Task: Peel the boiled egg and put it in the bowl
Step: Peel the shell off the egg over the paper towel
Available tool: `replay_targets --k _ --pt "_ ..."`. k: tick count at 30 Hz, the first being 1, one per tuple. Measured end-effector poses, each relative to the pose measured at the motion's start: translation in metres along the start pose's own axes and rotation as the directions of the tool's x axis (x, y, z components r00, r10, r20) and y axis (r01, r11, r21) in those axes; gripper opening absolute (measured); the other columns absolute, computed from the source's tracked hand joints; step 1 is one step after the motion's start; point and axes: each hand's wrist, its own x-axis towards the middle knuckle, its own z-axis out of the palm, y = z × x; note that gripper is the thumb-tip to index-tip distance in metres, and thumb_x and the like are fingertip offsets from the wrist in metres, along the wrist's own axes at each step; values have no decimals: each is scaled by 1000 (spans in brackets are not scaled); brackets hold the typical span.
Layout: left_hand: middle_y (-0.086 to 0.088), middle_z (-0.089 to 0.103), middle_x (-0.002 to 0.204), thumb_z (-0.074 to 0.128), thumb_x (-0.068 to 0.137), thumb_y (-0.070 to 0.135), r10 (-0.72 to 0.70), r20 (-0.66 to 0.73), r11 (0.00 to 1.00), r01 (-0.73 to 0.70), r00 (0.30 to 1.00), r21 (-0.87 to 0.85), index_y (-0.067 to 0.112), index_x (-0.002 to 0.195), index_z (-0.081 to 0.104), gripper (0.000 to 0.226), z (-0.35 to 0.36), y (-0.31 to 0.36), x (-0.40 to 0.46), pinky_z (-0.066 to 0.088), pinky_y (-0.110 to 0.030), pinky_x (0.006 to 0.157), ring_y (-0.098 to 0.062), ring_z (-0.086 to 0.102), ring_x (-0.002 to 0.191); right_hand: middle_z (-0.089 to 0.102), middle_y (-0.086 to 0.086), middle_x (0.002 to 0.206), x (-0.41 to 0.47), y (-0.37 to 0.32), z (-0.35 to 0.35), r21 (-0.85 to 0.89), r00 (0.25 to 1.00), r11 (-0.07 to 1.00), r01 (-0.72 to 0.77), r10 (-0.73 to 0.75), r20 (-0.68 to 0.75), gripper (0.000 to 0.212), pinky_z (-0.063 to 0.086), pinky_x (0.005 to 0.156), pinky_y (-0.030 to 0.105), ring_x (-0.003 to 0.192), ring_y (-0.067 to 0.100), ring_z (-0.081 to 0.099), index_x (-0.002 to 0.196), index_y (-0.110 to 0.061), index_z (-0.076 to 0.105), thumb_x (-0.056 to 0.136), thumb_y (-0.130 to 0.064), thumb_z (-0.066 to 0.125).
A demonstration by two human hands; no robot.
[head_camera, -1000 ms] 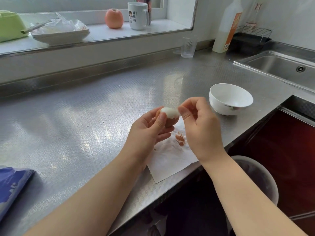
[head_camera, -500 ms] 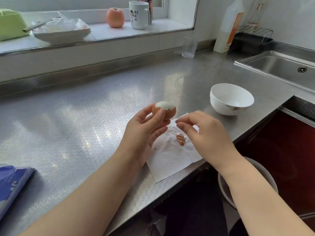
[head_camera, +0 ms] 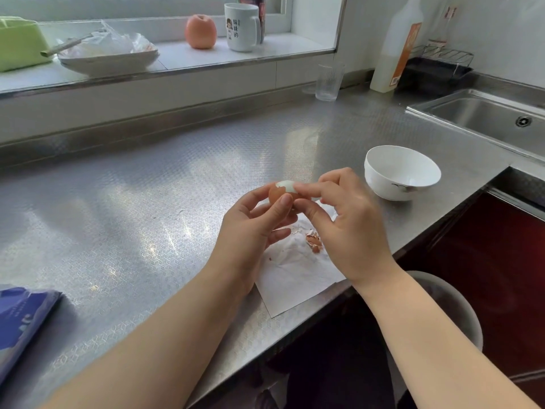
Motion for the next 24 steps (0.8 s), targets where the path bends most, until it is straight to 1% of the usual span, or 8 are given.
replay_targets --k 2,4,8,11,16,18,21,24 --pt "-1 79 91 78 68 35 10 -10 1000 -10 1000 12 19 118 66 53 0 -1 1 56 -20 66 -13 75 85 56 3 91 -1 -1 1 1 1000 1000 10 -10 -9 17 50 72 33 82 18 55 102 -15 74 86 -15 70" --pt "-2 79 91 79 67 35 24 -21 999 -24 999 26 20 114 67 51 0 -2 1 56 -20 66 -14 76 85 57 3 91 -1 -2 2 18 1000 1000 11 -11 -11 14 50 70 32 82 17 56 100 -15 73 86 -15 70" --pt "-3 80 94 78 69 38 67 -37 991 -62 997 117 20 114 67 50 -2 -4 3 58 -27 73 -16 76 87 54 -8 90 2 -1 1 91 999 995 -46 44 30 8 43 71 14 76 2 51 93 -17 71 85 -18 71" --pt "-2 80 95 78 69 40 119 -44 976 -108 992 191 21 113 68 49 -2 -6 3 60 -26 76 -16 76 89 55 -13 89 4 1 -1 186 987 971 -147 132 96 7 45 69 17 73 5 54 89 -19 70 83 -21 72" --pt "3 80 94 82 61 39 167 -71 966 -149 984 210 27 102 69 45 0 -7 3 61 -27 76 -16 76 91 59 -8 88 2 2 1 235 963 938 -255 224 148 7 40 65 10 68 4 52 86 -16 66 84 -20 72" --pt "4 79 94 83 61 36 175 -76 964 -155 982 217 26 101 69 43 0 -7 3 62 -28 76 -17 76 93 57 -7 89 0 1 4 228 958 935 -271 239 159 7 43 64 14 69 4 52 87 -14 64 87 -19 68" --pt "2 79 97 83 61 38 189 -69 954 -167 980 247 28 102 69 44 1 -7 3 62 -29 78 -16 75 94 52 -7 92 -2 -1 6 226 953 932 -283 247 177 4 53 62 35 72 13 55 89 -15 59 91 -17 62" --pt "7 78 96 83 61 41 204 -54 945 -183 977 270 31 101 70 43 1 -7 2 61 -29 79 -12 75 92 52 -7 93 -2 -1 6 232 943 921 -314 273 192 4 54 64 35 75 14 57 89 -16 58 93 -18 59"
